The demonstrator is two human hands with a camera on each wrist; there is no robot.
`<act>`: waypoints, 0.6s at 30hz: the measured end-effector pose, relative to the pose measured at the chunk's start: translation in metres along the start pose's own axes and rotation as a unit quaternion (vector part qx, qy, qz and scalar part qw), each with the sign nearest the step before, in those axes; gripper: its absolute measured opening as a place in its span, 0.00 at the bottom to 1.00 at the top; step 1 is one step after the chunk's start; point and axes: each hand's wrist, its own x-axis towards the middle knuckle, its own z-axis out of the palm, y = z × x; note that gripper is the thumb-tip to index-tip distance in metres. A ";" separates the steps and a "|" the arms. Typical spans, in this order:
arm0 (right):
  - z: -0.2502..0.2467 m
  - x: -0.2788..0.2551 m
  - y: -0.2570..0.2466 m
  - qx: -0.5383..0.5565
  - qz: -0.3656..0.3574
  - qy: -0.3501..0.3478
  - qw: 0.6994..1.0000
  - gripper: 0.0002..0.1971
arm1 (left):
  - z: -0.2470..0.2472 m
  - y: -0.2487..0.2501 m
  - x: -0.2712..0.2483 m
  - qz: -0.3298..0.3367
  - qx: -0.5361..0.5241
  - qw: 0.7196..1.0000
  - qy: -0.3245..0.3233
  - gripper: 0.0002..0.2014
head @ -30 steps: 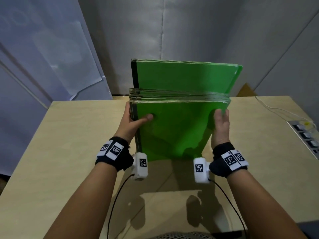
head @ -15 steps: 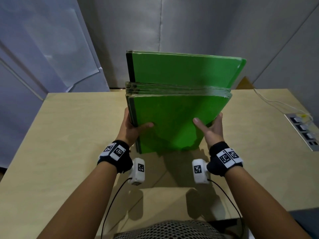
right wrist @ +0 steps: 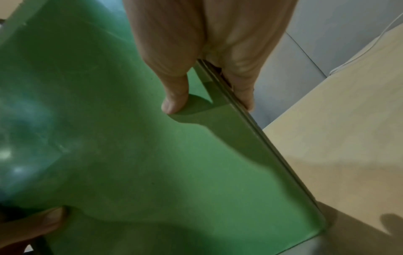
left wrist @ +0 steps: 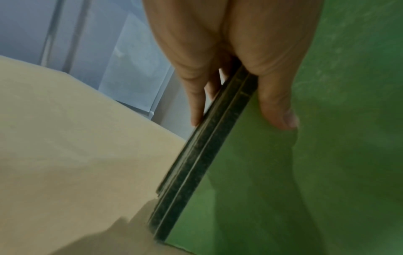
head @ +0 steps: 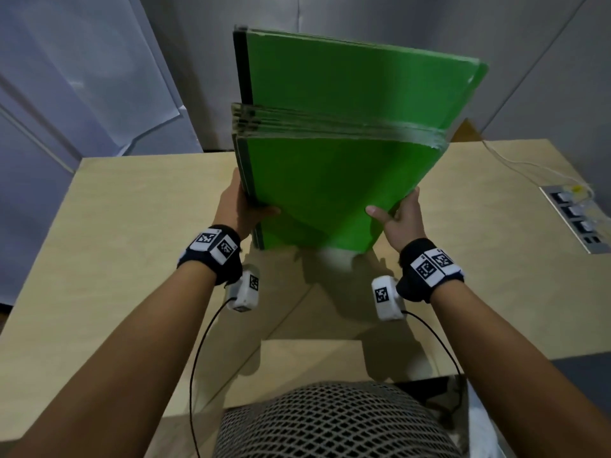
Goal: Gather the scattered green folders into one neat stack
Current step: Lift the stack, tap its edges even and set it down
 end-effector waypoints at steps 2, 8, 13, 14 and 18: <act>0.000 -0.001 0.002 -0.014 -0.009 -0.004 1.000 0.33 | 0.002 -0.002 -0.002 -0.013 -0.014 1.000 0.003 0.43; 0.003 -0.003 0.010 -0.028 -0.001 -0.005 1.000 0.34 | 0.008 -0.015 -0.008 -0.022 -0.087 0.996 -0.025 0.42; 0.010 -0.007 0.024 -0.013 0.044 -0.019 0.999 0.37 | 0.012 -0.032 -0.006 -0.033 -0.063 0.995 -0.073 0.45; 0.011 -0.009 0.027 -0.018 0.049 -0.021 0.998 0.36 | 0.013 -0.037 -0.007 -0.020 -0.011 0.996 -0.084 0.44; 0.014 -0.008 0.027 -0.025 0.072 -0.013 0.997 0.34 | 0.019 -0.040 -0.010 -0.018 0.046 0.998 -0.051 0.36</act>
